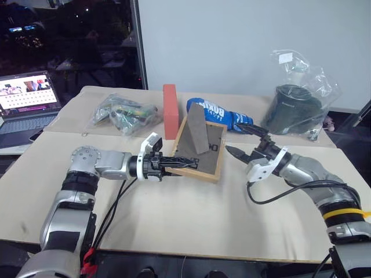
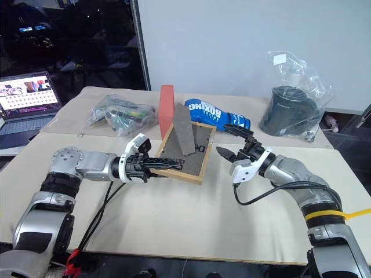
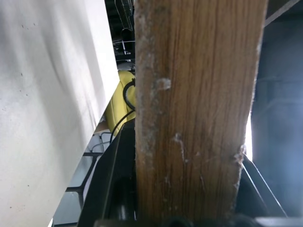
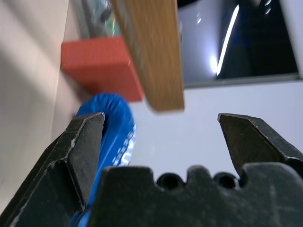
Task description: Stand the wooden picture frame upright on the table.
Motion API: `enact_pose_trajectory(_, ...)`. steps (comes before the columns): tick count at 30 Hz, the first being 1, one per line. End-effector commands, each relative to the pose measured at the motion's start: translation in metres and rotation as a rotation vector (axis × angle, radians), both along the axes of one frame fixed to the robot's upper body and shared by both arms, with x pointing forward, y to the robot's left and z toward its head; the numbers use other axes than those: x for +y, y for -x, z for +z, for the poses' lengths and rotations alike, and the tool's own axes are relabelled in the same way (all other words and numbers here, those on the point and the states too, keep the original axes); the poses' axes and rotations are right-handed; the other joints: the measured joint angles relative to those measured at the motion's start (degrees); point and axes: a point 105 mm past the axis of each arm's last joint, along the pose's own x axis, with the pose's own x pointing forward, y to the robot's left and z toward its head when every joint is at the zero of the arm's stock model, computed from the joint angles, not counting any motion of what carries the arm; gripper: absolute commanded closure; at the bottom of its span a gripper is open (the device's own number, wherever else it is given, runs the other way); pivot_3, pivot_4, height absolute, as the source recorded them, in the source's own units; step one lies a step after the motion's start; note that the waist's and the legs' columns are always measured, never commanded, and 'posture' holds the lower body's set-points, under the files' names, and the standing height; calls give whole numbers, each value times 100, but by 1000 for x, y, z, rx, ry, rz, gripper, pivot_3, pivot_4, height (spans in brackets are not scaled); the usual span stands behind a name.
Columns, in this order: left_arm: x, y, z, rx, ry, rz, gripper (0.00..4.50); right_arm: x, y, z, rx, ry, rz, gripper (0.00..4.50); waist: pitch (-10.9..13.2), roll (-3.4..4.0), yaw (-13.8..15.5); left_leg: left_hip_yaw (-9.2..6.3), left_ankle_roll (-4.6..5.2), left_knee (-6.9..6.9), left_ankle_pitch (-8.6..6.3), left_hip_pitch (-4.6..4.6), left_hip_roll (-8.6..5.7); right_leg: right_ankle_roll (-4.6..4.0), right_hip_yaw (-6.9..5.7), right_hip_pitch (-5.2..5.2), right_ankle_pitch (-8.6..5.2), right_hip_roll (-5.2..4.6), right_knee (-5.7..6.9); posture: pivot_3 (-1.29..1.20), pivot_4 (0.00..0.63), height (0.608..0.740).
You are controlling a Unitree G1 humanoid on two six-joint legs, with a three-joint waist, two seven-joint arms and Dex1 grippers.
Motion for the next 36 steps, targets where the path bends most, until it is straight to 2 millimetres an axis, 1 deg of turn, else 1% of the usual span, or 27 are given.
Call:
enact_pose_trajectory(1,-4,5,11,-25,52,-36,3329,12,3,20,-100,-15,46,13,0,0,0,-1,0,0,1,0,0,0,0,1,0,0,0,0,150,736)
enact_pose_trajectory(3,-6,8,9,-14,56,-47,3329,20,3,23,-118,-13,74,13,0,0,-3,-1,0,0,1,2,0,0,-1,4,0,-1,0,0,150,736)
enact_pose_trajectory(5,-8,12,3,-9,43,-65,3329,24,2,25,-124,-20,93,523,0,0,-5,-3,0,-1,2,3,0,-1,-2,5,1,0,0,0,150,736)
enact_pose_trajectory(6,-9,13,3,-5,48,-66,3329,25,2,26,-118,-23,103,679,0,0,-2,-5,-1,-1,2,4,0,-2,-3,7,1,0,1,0,150,736)
enact_pose_trajectory(9,-7,13,4,-8,55,-59,3329,26,3,26,-114,-24,122,1695,0,0,7,-10,-1,0,2,4,-1,-2,-9,14,1,-1,-3,0,150,736)
enact_pose_trajectory(10,-6,14,4,-17,48,-55,3329,26,3,25,-108,-26,125,2063,0,0,11,-11,-1,0,2,4,-2,-2,-9,14,1,-2,-3,0,150,736)
enact_pose_trajectory(12,-2,16,4,-38,30,-48,3329,25,3,25,-101,-33,129,2643,0,0,11,-11,-1,0,2,4,-2,-2,-9,15,1,-2,-3,0,150,736)
enact_pose_trajectory(13,-1,17,4,-54,12,-43,3329,25,3,25,-98,-37,130,3021,0,0,11,-12,-1,0,2,4,-3,-2,-9,14,1,-2,-2,0,150,736)
enact_pose_trajectory(14,0,20,4,-103,-19,-43,3329,25,3,25,-95,-41,133,3228,0,0,-1,-12,-1,0,2,5,-2,-2,-9,15,1,-2,-1,0,150,736)
enact_pose_trajectory(17,1,28,4,-214,-82,-37,3329,26,4,24,-89,-44,138,3228,0,0,-13,-12,-3,-1,4,8,-1,-3,-9,15,2,-1,1,0,150,736)
enact_pose_trajectory(18,2,26,3,-234,-100,-14,3329,25,4,23,-88,-44,138,3228,0,0,-9,-12,-4,-2,5,9,-1,-4,-9,15,2,-1,1,0,150,736)
enact_pose_trajectory(20,8,25,3,-257,-113,13,2332,25,3,22,-78,-46,135,3227,2,-5,5,-12,-5,-2,8,10,-2,-4,-9,18,3,-2,3,0,150,736)
enact_pose_trajectory(21,13,25,5,-271,-114,17,2110,24,3,22,-76,-46,133,3235,4,-7,7,-15,-6,-1,10,10,-1,-5,-14,19,3,-1,2,0,150,736)
enact_pose_trajectory(22,17,26,8,-290,-118,25,1688,24,2,21,-70,-47,132,3258,5,-5,3,-17,-5,-1,12,10,-1,-6,-17,22,4,-2,0,0,150,736)
enact_pose_trajectory(24,26,25,15,-341,-137,48,982,23,2,21,-61,-48,130,3268,5,-4,-2,-16,-3,-1,14,11,-3,-6,-16,21,4,-4,3,0,150,736)
enact_pose_trajectory(25,31,25,20,-380,-148,64,513,23,1,20,-54,-48,129,3269,5,-4,-4,-17,-3,-2,14,11,-3,-6,-17,21,4,-3,3,0,150,736)
enact_pose_trajectory(26,37,26,25,-421,-152,78,316,22,0,20,-46,-49,126,3270,5,-4,-8,-17,-3,-2,14,11,-3,-6,-17,21,3,-3,2,0,150,736)
enact_pose_trajectory(27,43,26,33,-473,-147,95,4,22,-1,19,-38,-47,124,3271,6,-4,-11,-17,-3,-2,14,11,-3,-6,-17,20,3,-3,2,0,150,736)
enact_pose_trajectory(28,50,26,43,-556,-126,140,0,21,-3,17,-19,-47,118,3273,6,-3,-14,-17,-3,-3,14,10,-3,-6,-17,19,3,-3,2,0,150,736)
enact_pose_trajectory(29,54,27,49,-633,-132,159,0,20,-5,15,6,-52,110,3274,7,-2,-24,-16,-3,-4,14,10,-3,-6,-17,19,3,-3,2,0,150,736)
enact_pose_trajectory(31,64,33,50,-781,-185,166,0,19,-13,6,113,-82,88,3276,7,-2,-51,-15,-3,-7,14,11,-1,-7,-17,20,3,-3,0,0,150,736)
enact_pose_trajectory(32,65,40,43,-815,-234,117,0,16,-16,4,163,-121,81,3276,8,0,-59,-15,-3,-8,14,11,0,-8,-18,21,4,-3,-2,0,150,736)
enact_pose_trajectory(34,72,53,15,-869,-398,3,0,11,-27,-10,350,-205,47,3277,9,-2,-92,-15,-3,-9,14,12,1,-9,-21,25,3,-3,-2,0,150,736)
enact_pose_trajectory(35,74,57,4,-900,-445,-33,0,9,-31,-16,464,-270,41,3277,11,0,-119,-15,-4,-9,14,12,2,-10,-22,28,3,-3,-5,0,150,736)
enact_pose_trajectory(36,76,58,1,-944,-448,-37,0,7,-35,-21,567,-328,37,3277,16,9,-131,-15,-3,-10,14,16,2,-10,-21,34,3,-4,-8,0,150,736)
